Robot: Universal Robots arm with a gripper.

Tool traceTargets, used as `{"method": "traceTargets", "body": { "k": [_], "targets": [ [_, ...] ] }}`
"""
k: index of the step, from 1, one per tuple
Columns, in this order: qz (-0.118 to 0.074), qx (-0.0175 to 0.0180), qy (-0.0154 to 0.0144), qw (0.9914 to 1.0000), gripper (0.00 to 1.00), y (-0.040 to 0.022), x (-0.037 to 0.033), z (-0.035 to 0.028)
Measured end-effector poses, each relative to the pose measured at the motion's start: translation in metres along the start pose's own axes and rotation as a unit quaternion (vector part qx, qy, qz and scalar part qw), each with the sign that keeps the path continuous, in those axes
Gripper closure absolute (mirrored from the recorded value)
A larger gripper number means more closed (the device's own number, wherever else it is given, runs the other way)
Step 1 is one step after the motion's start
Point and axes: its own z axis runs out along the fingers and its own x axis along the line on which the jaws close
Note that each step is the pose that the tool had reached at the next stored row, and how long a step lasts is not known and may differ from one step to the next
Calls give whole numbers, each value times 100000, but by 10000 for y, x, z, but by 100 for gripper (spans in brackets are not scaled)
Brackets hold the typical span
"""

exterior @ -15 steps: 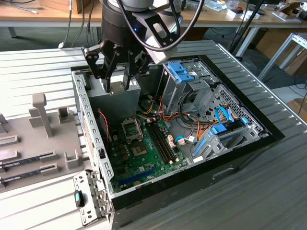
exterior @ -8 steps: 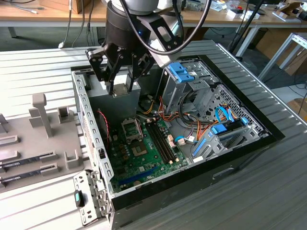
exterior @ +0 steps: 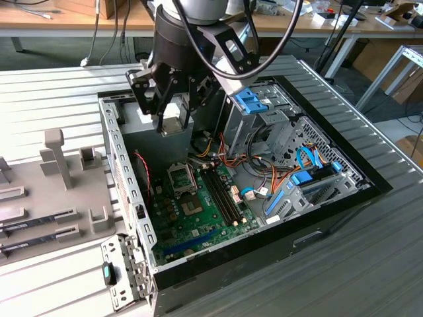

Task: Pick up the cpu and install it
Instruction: 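Pick up the cpu and move it towards the insertion slot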

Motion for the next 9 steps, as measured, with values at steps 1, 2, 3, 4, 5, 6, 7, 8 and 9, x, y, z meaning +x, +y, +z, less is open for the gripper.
{"method": "traceTargets", "body": {
  "k": [1,2,3,4,5,6,7,8,9],
  "targets": [
    [-1,-4,-3,100000,53,-3,-8,2],
    [0,-1,-2,100000,53,-7,-15,4],
    [-1,-5,-5,100000,53,-10,-21,6],
    [1,-5,-3,100000,53,-16,-30,8],
    [2,0,-2,100000,53,-20,-37,10],
    [3,-4,-5,100000,53,-23,-43,12],
    [1,-6,-5,100000,53,-29,-51,14],
    [-2,-3,-4,100000,53,-32,-58,16],
    [-2,-3,-3,100000,53,-37,-67,20]
  ]
}}
